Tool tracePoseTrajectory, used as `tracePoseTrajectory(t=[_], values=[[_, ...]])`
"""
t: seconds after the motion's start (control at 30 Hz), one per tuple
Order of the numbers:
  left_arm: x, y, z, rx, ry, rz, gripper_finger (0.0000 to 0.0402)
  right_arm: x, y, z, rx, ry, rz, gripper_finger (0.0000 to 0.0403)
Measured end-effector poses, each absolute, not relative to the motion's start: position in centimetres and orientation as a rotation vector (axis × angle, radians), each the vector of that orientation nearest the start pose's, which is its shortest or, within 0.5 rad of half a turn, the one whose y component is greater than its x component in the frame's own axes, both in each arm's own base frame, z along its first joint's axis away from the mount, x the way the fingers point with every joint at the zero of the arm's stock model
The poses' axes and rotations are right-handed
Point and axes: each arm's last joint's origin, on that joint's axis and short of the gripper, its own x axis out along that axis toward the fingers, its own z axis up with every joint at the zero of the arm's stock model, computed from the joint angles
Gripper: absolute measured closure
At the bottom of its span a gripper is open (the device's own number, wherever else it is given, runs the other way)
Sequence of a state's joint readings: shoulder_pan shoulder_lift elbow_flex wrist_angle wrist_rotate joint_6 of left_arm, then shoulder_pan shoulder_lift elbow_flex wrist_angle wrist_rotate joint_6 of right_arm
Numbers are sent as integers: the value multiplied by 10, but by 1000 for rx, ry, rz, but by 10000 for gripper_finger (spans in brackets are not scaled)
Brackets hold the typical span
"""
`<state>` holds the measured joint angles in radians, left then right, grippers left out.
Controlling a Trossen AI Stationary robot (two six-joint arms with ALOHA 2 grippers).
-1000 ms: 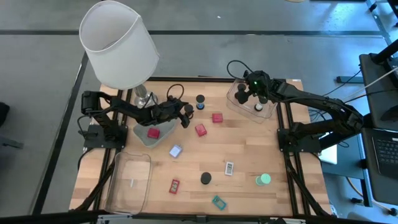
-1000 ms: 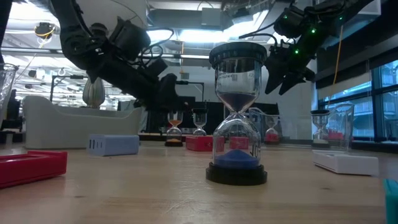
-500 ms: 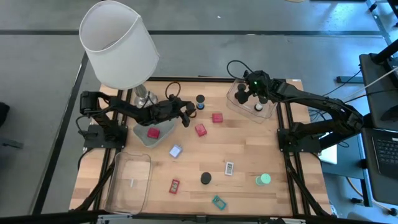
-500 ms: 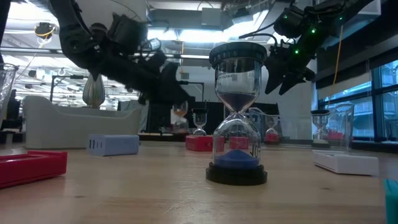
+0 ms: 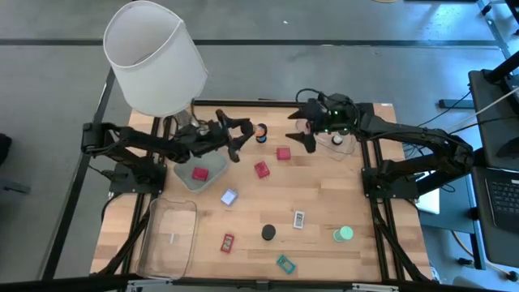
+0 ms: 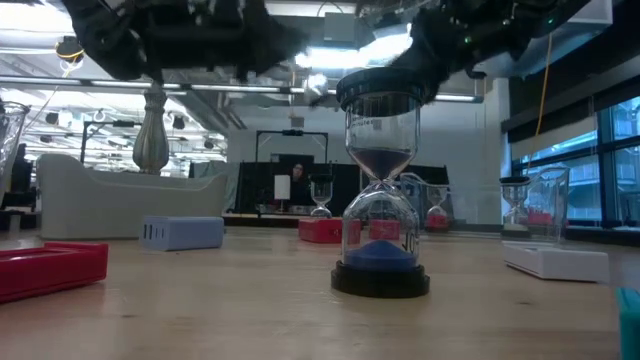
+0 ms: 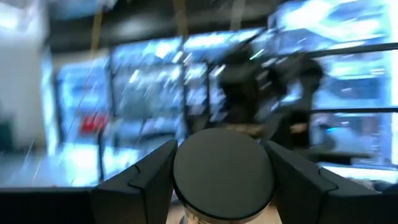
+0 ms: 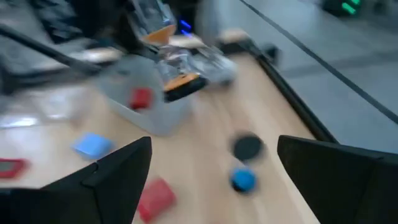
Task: Pick & Place Office items
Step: Put the orange hourglass into the top transparent bin
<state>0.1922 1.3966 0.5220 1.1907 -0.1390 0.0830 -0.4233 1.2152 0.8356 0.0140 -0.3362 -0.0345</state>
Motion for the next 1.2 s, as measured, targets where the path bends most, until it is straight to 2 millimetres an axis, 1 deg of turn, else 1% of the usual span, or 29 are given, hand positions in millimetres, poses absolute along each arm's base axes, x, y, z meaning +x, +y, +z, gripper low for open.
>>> tracePoseTrajectory(t=[0.1, 0.2, 0.3, 0.4, 0.5, 0.63, 0.73, 0.97, 1.2], values=[[262, 43, 253, 252, -368, 266, 190, 251, -95, 290, 130, 253, 32, 50], [261, 30, 259, 392, -440, 220, 190, 254, -89, 299, 226, 175, 115, 50], [260, 19, 264, 514, -494, 200, 190, 257, -83, 307, 338, 112, 161, 50], [264, 12, 276, 591, -532, 206, 190, 260, -77, 314, 429, 53, 193, 50], [273, 8, 289, 655, -550, 216, 190, 263, -72, 320, 512, 8, 225, 50], [286, 4, 299, 708, -499, 199, 190, 266, -67, 324, 564, -35, 233, 50], [291, 2, 303, 712, -479, 186, 190, 268, -62, 326, 563, -55, 264, 50], [293, -10, 312, 735, -532, 132, 190, 271, -55, 323, 569, -35, 289, 50], [295, -11, 318, 735, -550, 126, 190, 274, -48, 330, 560, -118, 347, 50]])
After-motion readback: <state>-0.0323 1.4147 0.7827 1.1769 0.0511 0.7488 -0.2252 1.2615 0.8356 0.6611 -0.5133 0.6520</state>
